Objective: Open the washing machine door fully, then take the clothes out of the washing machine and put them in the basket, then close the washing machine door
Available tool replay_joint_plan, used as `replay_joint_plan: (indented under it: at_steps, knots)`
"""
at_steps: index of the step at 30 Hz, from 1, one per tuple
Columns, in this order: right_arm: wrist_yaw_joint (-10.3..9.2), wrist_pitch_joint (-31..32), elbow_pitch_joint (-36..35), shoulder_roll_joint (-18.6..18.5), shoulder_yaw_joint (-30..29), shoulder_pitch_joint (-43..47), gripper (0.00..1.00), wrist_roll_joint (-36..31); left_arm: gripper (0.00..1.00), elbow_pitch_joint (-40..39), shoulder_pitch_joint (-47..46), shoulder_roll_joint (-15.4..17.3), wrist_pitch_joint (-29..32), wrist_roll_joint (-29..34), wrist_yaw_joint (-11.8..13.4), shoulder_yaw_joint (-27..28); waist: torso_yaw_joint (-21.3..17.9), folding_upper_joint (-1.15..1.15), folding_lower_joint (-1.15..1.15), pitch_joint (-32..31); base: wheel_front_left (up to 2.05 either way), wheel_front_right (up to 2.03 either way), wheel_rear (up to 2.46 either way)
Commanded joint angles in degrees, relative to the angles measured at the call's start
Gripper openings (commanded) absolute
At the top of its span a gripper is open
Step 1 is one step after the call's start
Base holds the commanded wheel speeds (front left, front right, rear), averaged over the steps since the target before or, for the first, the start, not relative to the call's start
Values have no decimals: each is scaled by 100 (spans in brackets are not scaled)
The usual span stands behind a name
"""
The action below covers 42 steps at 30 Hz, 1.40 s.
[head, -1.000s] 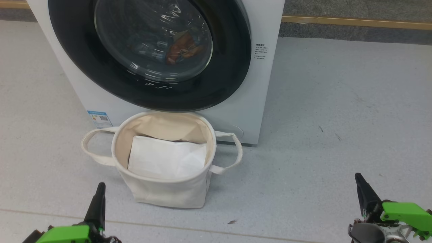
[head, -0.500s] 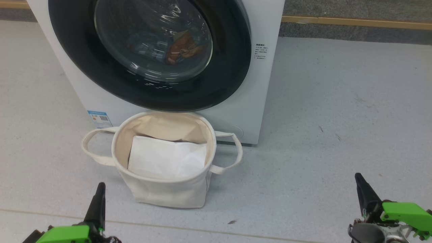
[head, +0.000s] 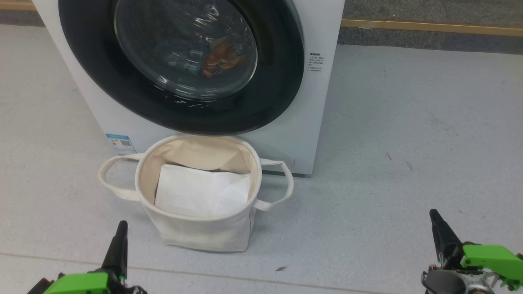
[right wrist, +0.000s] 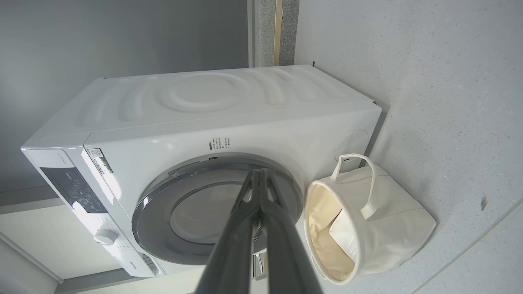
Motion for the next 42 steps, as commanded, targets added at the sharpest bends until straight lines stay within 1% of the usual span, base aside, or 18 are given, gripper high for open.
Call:
replay_joint_plan:
  at_steps: [1,20,21,27,29,33,37,42]
  knots:
    - [1,41,-218,-31,114,-87,0,34,0,-215,-138,32,44,-25,-40,189,0,0,0,0,0,0,0]
    - [1,41,-218,-31,114,-87,0,34,0,-215,-138,32,44,-25,-40,189,0,0,0,0,0,0,0]
    - [0,-2,10,1,3,-1,100,0,100,8,0,0,-3,1,3,0,0,0,0,0,0,0,0]
    - [1,-11,580,45,21,235,100,-1,100,573,293,-27,-10,1,4,-21,1,0,0,1,0,0,0]
    - [1,-61,563,43,60,198,100,1,100,551,266,-26,-57,18,3,-3,8,0,2,11,0,0,0]
    - [1,-128,547,41,108,158,100,-4,100,532,234,-24,-122,46,2,15,21,0,14,-5,0,0,0]
    - [1,-195,529,38,151,124,100,-26,100,503,213,-12,-187,98,3,28,31,0,1,2,0,0,0]
    - [1,-279,504,35,202,54,100,-76,100,441,173,27,-269,225,16,15,46,0,0,6,0,0,0]
